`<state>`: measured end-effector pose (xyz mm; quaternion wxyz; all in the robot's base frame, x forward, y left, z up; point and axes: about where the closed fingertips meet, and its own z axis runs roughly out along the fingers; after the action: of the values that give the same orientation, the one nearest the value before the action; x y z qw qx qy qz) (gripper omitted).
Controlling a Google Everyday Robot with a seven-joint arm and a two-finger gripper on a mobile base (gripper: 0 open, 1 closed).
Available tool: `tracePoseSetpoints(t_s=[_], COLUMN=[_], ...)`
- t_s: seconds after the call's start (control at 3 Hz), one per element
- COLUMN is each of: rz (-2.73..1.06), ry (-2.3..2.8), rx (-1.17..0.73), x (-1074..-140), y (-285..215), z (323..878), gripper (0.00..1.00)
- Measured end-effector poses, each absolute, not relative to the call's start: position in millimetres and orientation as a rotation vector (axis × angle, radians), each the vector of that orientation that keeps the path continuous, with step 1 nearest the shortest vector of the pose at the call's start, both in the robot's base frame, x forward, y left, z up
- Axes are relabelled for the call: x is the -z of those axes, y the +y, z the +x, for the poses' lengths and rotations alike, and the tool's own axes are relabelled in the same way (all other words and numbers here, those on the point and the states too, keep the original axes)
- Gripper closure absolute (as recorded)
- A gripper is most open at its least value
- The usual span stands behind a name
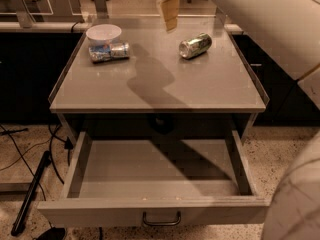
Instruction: Place green can into top drawer
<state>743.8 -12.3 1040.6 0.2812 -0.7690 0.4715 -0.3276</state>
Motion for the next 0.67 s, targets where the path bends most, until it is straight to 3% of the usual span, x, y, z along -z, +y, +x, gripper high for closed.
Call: tracePoseSetpoints(t_s=[0.67], rz=[-2.062], ry=[1.271], rx=[0.792], x=[-1025.5], y=[-16.2], z=[757.1], gripper=[0.00])
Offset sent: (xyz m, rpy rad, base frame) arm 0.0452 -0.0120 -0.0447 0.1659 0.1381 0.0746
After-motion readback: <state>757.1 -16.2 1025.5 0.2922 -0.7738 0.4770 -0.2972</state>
